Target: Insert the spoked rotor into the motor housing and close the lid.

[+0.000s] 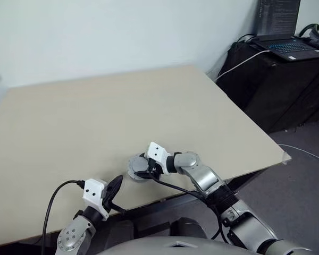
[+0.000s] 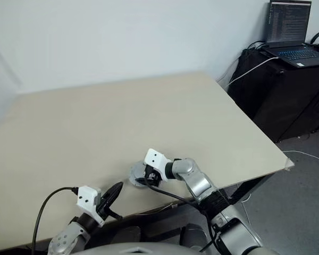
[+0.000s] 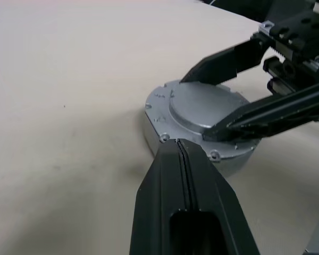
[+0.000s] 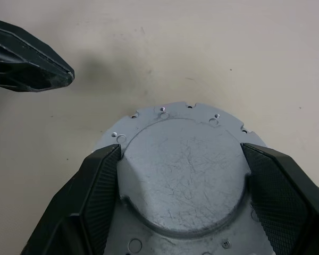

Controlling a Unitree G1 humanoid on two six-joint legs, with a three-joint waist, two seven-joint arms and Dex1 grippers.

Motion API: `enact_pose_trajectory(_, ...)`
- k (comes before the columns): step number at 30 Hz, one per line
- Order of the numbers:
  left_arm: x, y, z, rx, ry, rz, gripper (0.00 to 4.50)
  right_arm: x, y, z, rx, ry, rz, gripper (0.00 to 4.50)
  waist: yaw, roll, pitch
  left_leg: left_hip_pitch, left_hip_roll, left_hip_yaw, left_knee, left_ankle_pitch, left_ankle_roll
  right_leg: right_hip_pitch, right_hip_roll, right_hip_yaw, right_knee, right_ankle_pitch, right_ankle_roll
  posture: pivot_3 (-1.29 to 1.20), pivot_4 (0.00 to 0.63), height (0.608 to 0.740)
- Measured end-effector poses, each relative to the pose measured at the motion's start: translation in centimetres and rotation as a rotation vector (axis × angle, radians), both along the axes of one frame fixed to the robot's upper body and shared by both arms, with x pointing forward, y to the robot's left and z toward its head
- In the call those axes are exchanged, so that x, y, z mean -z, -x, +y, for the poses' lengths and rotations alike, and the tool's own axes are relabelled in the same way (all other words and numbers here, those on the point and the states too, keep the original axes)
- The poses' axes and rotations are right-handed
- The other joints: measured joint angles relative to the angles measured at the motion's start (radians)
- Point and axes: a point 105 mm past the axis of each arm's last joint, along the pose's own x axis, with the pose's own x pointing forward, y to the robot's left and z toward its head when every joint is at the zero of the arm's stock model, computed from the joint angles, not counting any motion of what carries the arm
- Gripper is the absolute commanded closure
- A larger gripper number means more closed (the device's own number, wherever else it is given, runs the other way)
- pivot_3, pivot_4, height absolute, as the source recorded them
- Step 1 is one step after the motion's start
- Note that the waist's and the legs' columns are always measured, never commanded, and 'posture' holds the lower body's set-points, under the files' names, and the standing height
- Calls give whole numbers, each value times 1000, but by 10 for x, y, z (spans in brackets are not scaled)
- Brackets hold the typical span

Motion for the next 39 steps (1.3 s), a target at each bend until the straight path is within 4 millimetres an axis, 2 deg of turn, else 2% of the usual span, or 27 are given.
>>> enact_pose_trajectory(20,2,-5,-1,25,-2,-33,4500,2,0,-1,0,18,12,1234,2,3,-4,0,0,0,0,0,0,0,0,0,0,0,0,0,0,740)
enact_pose_trajectory(29,11,-3,1,30,-5,-15,4500,1,-1,-2,9,25,28,1234,4,4,-6,0,-1,0,0,0,0,1,-1,0,-1,0,0,0,0,740)
enact_pose_trajectory(39,11,-3,1,35,-5,-26,4500,1,0,-6,-10,39,-13,1234,4,4,-5,0,-1,0,0,0,1,1,-2,-1,-1,0,0,0,0,740)
